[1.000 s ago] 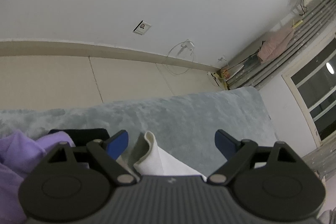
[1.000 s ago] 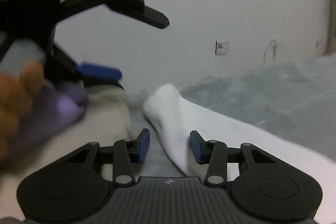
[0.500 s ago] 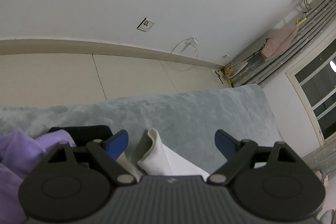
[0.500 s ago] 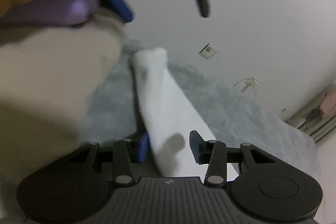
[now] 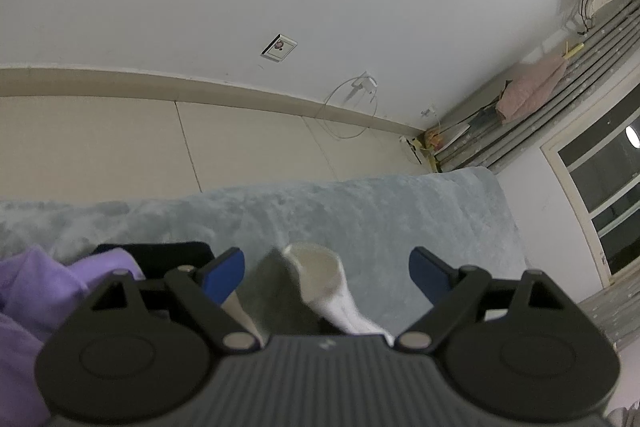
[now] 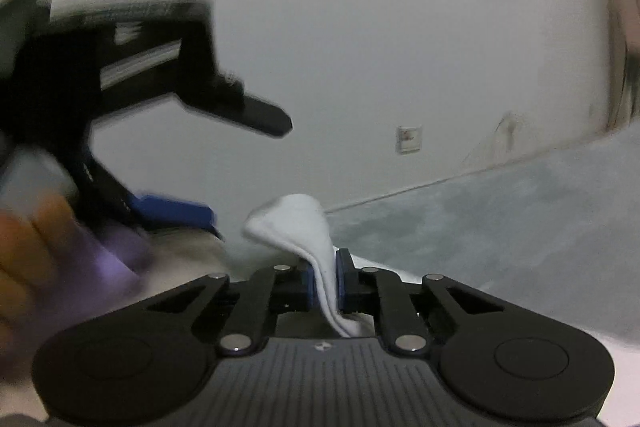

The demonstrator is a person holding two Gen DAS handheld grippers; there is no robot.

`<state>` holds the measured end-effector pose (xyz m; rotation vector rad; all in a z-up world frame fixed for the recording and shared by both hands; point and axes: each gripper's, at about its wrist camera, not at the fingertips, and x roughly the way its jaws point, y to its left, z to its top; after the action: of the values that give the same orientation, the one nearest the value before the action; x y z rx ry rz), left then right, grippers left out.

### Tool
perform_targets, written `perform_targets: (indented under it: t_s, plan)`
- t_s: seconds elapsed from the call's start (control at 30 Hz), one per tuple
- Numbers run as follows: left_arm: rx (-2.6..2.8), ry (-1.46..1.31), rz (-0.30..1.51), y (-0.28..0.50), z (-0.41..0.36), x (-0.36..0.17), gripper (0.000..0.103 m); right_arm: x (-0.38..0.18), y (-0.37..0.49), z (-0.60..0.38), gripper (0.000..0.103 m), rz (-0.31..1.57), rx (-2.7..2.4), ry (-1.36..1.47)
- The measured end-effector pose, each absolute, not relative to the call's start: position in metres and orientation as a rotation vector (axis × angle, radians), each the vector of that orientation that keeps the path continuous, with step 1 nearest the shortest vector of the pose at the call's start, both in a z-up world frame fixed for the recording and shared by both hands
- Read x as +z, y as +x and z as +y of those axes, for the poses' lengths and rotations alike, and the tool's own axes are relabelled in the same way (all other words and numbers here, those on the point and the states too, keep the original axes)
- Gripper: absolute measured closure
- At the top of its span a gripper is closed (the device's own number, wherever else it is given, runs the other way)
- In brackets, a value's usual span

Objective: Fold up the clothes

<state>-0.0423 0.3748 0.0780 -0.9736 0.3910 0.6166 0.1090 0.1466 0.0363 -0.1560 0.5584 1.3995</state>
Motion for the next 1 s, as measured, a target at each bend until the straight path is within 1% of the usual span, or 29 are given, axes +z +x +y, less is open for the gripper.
perform_targets:
  t_s: [0.03,0.07,0.1,0.13,0.17,0.23,0.3,0.33,0.37,0.4,0.43,0.47,0.5,0.67,0.8,0.9,1.0]
  plan:
    - [0.616,-0.972,0.391,-0.042,0.374,0.078,0.014,0.035,0.112,0.147,0.091,0.618,1.417,-0.12]
    - [0.615,-0.971,0.392,-0.042,0.374,0.078,0.014,0.032,0.115,0.149,0.088,0.678,1.428,-0.11]
    - [0.614,-0.97,0.393,-0.042,0.374,0.078,0.014,0.029,0.115,0.152,0.087,0.719,1.43,-0.111]
    - [0.614,-0.968,0.394,-0.042,0.374,0.078,0.014,0.026,0.114,0.154,0.083,0.744,1.427,-0.117]
    - [0.614,-0.966,0.395,-0.041,0.374,0.078,0.014,0.025,0.112,0.156,0.074,0.756,1.426,-0.122]
    - [0.614,-0.963,0.396,-0.041,0.374,0.079,0.014,0.026,0.107,0.16,0.063,0.74,1.431,-0.131]
    - [0.608,-0.955,0.398,-0.04,0.373,0.079,0.014,0.034,0.102,0.155,0.063,0.702,1.443,-0.117]
    - [0.602,-0.95,0.399,-0.039,0.372,0.079,0.014,0.039,0.101,0.151,0.059,0.68,1.455,-0.099]
    - [0.594,-0.942,0.402,-0.038,0.372,0.079,0.014,0.044,0.104,0.148,0.052,0.662,1.471,-0.068]
    - [0.582,-0.928,0.41,-0.035,0.37,0.079,0.015,0.049,0.108,0.141,0.047,0.646,1.483,-0.034]
    - [0.571,-0.914,0.417,-0.032,0.368,0.079,0.017,0.056,0.11,0.131,0.039,0.631,1.485,-0.004]
    - [0.567,-0.901,0.426,-0.03,0.367,0.079,0.018,0.062,0.113,0.12,0.036,0.62,1.472,0.016]
    - [0.562,-0.889,0.435,-0.028,0.365,0.079,0.02,0.068,0.116,0.109,0.036,0.612,1.438,0.023]
    - [0.538,-0.857,0.464,-0.021,0.362,0.078,0.02,0.084,0.135,0.028,0.036,0.644,1.156,0.056]
    - [0.545,-0.853,0.535,-0.013,0.362,0.07,0.019,0.062,0.141,-0.028,0.036,0.755,0.988,0.115]
    - [0.51,-0.792,0.537,-0.01,0.342,0.08,0.019,0.063,0.115,-0.088,0.036,0.783,0.898,0.105]
    - [0.39,-0.679,0.553,-0.002,0.3,0.092,0.013,0.076,0.085,-0.155,0.035,0.778,0.77,0.122]
